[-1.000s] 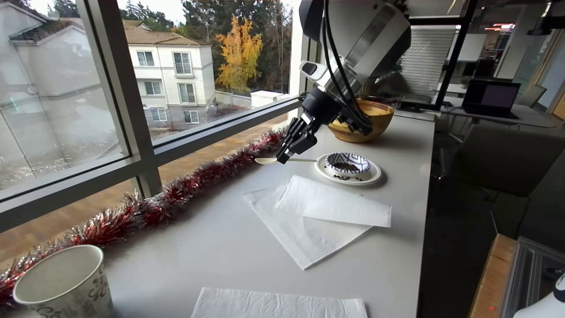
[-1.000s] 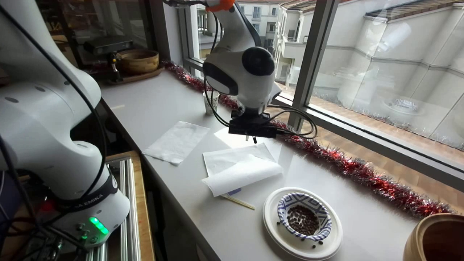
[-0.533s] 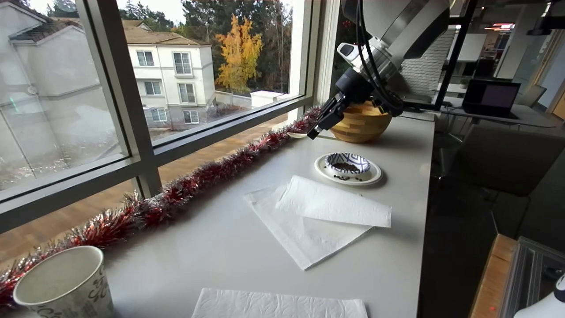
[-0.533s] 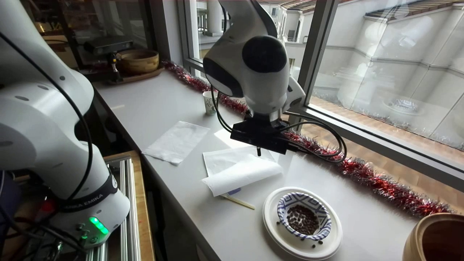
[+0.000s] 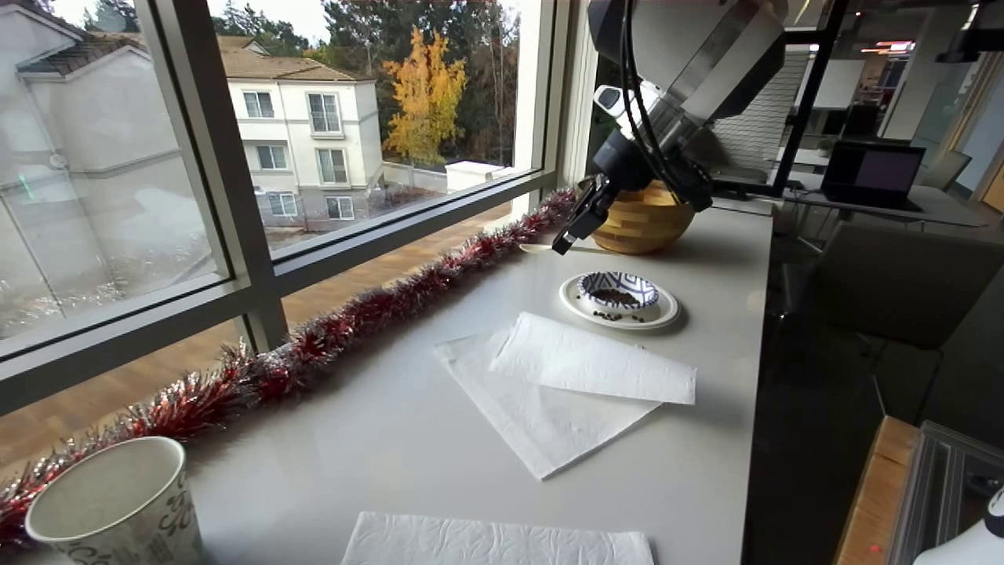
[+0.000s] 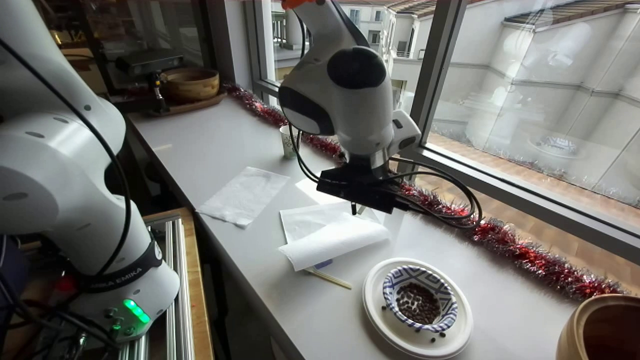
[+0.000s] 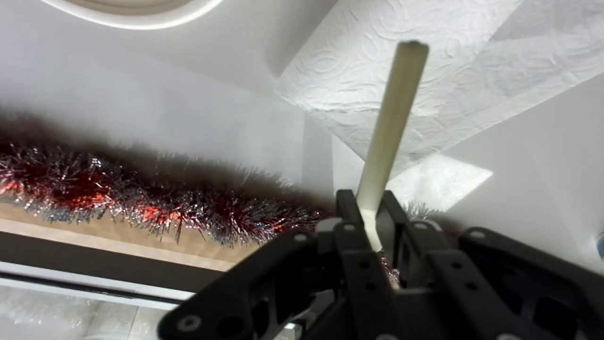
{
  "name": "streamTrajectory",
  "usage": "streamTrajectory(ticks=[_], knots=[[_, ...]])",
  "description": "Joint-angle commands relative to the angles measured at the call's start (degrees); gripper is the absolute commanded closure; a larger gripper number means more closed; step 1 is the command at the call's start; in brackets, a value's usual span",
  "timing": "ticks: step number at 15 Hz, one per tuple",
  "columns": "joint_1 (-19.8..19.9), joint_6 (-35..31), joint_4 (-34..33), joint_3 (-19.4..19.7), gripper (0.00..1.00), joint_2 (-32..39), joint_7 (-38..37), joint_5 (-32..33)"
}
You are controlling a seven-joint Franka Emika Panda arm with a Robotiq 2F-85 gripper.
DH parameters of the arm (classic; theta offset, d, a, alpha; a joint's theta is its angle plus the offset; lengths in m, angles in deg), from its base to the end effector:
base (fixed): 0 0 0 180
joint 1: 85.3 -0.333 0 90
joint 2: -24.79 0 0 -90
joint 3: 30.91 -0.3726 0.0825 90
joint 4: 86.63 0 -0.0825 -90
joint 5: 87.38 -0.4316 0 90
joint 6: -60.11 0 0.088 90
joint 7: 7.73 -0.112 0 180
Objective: Transfer a spoonful of contents from the bowl into the cup
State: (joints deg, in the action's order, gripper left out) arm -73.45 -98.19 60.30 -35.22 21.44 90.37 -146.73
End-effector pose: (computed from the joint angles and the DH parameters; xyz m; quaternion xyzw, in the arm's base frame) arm 0.4721 -0.0977 0.3138 -0.9141 -0.3083 -0.2579 0.0548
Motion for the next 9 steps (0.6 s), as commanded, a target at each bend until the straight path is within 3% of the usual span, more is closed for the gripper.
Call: streamTrajectory(ticks=[1, 4, 5, 8, 9], knots=[[1.0, -10.0, 0.3, -0.1, 0.96, 4.3, -11.2, 8.9], [1.5, -17.4, 1.3, 2.3, 0.96, 8.1, -22.9, 19.4], [-0.8, -19.3, 1.8, 6.3, 0.96, 9.7, -27.8, 24.1], [-0.4, -23.9, 1.8, 11.6, 0.96, 14.5, -40.1, 35.0], [-4.7, -24.5, 1.2, 17.5, 0.96, 15.9, -42.4, 35.7]])
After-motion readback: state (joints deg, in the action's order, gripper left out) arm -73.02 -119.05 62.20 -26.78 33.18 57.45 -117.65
